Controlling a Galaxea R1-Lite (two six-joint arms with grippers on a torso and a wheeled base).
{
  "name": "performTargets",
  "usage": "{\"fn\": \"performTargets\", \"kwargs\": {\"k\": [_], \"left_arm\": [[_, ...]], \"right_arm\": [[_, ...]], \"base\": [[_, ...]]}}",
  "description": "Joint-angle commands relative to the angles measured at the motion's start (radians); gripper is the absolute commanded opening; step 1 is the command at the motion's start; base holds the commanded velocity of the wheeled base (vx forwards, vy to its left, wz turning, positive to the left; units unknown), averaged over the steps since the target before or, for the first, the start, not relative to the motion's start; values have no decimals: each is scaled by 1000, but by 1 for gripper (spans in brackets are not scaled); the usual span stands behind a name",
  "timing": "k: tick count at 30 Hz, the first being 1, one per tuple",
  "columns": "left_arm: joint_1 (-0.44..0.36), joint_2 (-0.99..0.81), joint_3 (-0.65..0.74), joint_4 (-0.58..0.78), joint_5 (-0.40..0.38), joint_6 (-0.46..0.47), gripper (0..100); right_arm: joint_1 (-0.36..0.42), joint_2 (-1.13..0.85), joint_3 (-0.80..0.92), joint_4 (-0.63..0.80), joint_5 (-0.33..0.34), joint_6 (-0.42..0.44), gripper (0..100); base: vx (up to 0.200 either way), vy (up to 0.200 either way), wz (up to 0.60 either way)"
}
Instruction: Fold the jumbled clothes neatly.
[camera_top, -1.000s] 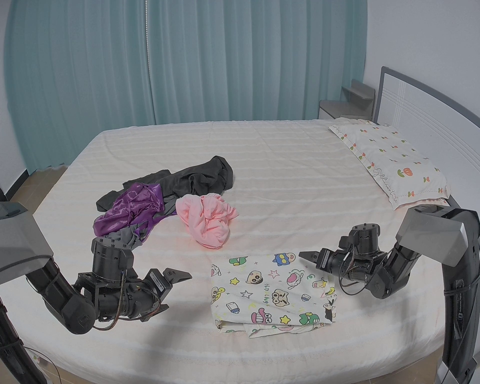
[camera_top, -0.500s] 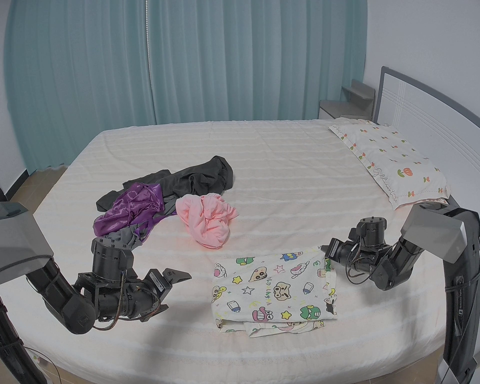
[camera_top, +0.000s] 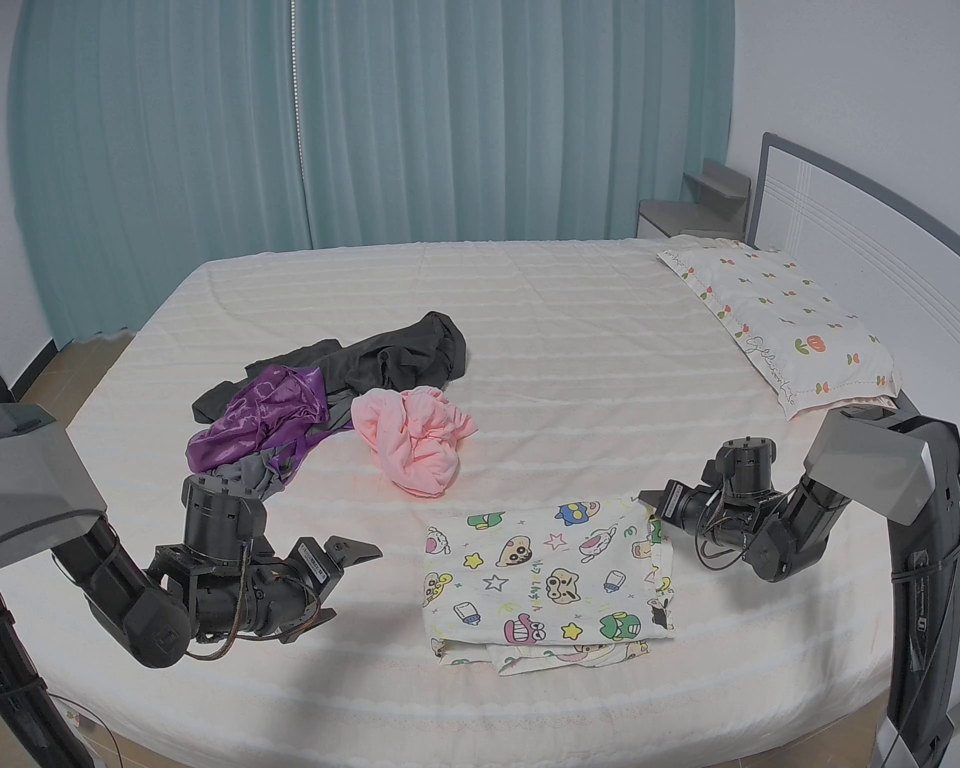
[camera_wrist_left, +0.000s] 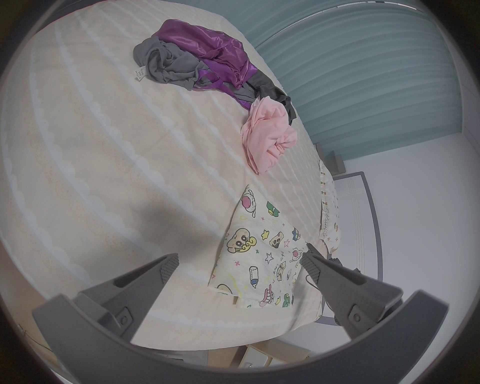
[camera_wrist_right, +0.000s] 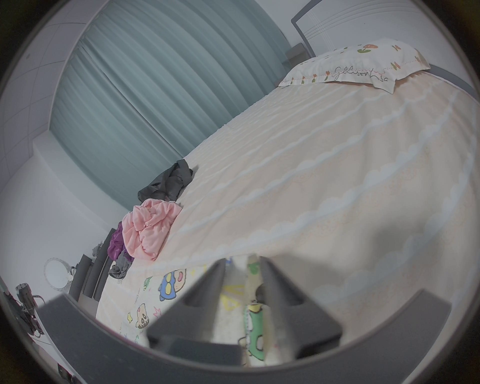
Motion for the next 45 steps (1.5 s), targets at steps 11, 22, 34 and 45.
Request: {"fn": "performTargets", "kwargs": {"k": [11, 22, 34, 45], "left_arm": [[0, 1, 2, 0, -6, -2, 100], [0, 7, 3, 0, -6, -2, 100], [0, 8, 3, 0, -5, -2, 100], [0, 7, 5, 0, -3, -2, 100]], "right_arm": [[120, -240, 505, -102, -17, 3, 100], [195, -209, 596, -139, -15, 6, 100], [212, -163, 599, -150, -23, 14, 0], [192, -206, 692, -234, -45, 11, 0]], "base": [[0, 0, 0], [0, 0, 0], [0, 0, 0], [0, 0, 0]]}}
